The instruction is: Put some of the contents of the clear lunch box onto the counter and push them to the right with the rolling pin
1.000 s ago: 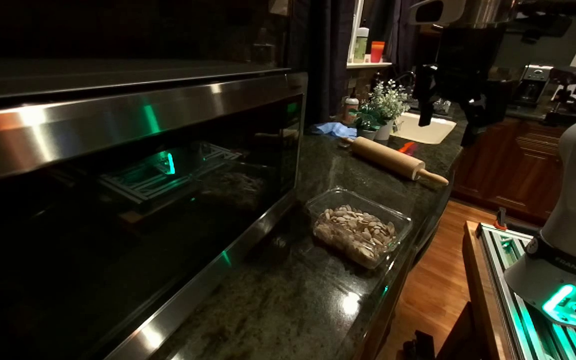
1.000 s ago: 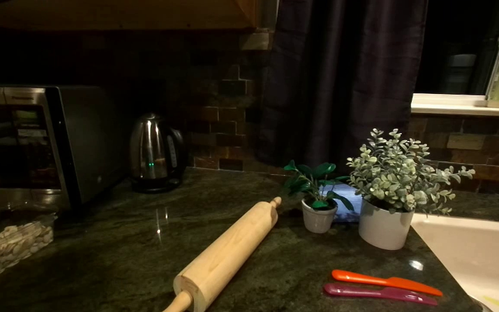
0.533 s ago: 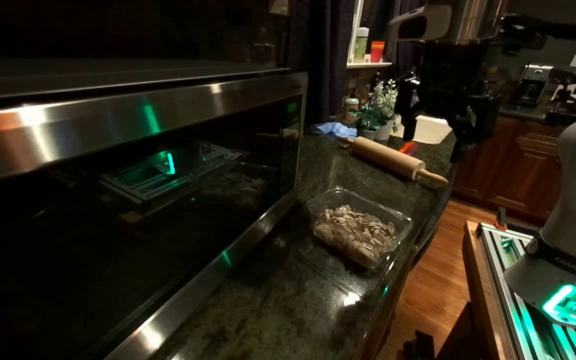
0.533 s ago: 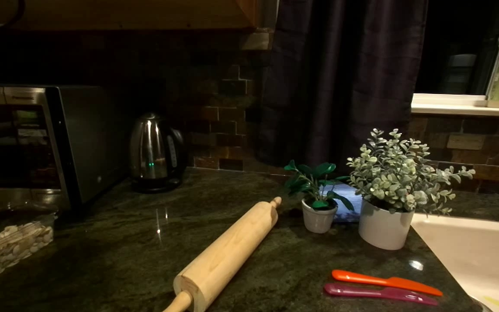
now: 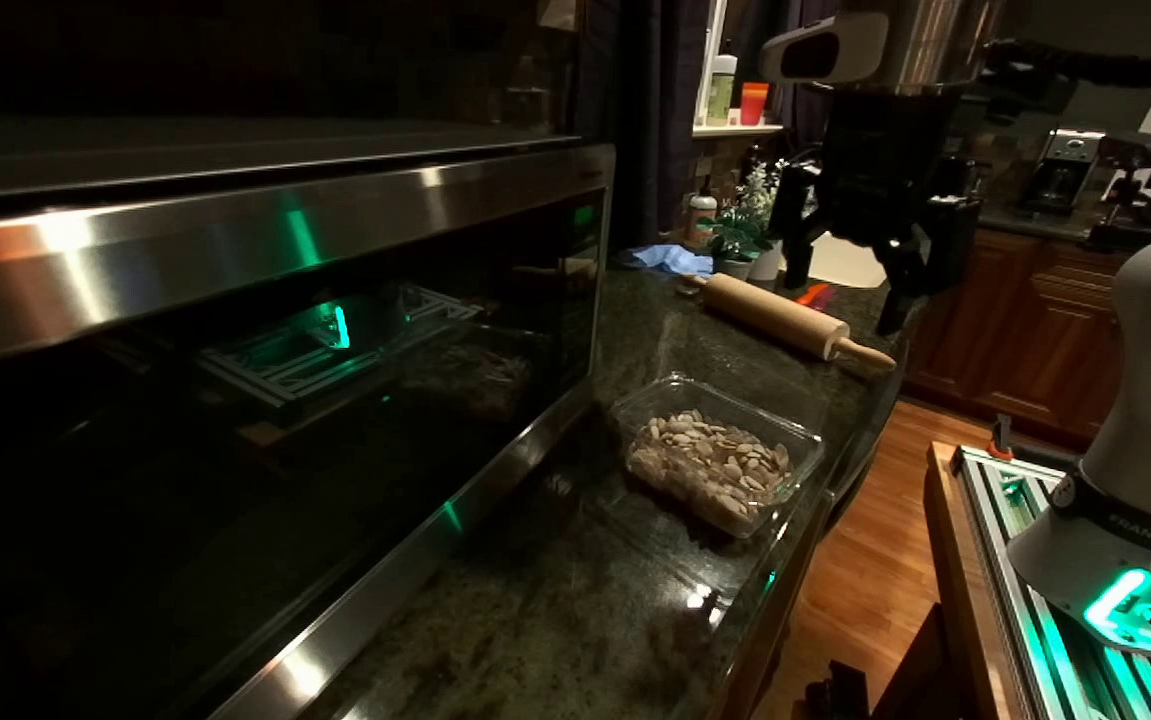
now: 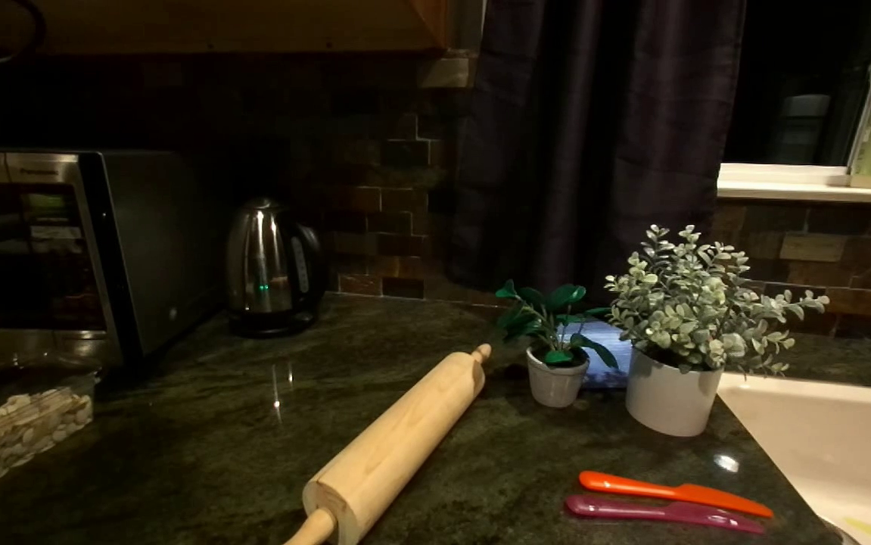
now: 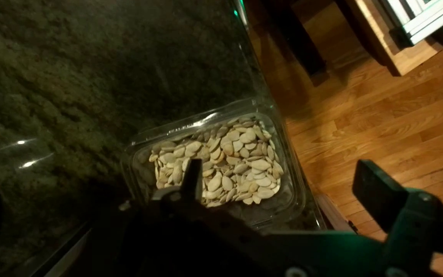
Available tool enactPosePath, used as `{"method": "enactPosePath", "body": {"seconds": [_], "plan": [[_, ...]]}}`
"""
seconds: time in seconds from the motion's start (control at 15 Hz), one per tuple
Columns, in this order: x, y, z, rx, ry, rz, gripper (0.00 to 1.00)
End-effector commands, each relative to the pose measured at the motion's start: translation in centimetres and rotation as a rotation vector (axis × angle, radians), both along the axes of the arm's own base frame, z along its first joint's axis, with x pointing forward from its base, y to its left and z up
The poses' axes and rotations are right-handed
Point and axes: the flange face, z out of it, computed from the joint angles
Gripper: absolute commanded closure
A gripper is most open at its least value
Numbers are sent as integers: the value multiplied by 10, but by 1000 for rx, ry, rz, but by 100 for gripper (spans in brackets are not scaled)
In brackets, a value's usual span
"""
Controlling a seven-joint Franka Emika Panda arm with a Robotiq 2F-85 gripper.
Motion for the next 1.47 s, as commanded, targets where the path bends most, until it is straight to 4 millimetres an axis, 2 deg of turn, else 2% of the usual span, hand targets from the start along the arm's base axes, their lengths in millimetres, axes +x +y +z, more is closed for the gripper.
{"method": "enactPosePath", "body": {"seconds": [0.0,0.2,0.6,0.93,1.13,1.4], "plan": [[13,13,-19,60,-52,34,0],[25,17,-36,101,-78,43,0],[39,11,-87,149,-34,32,0],[46,9,-130,149,7,89,0],[51,11,-146,151,8,107,0],[58,8,-157,155,-8,84,0]]}}
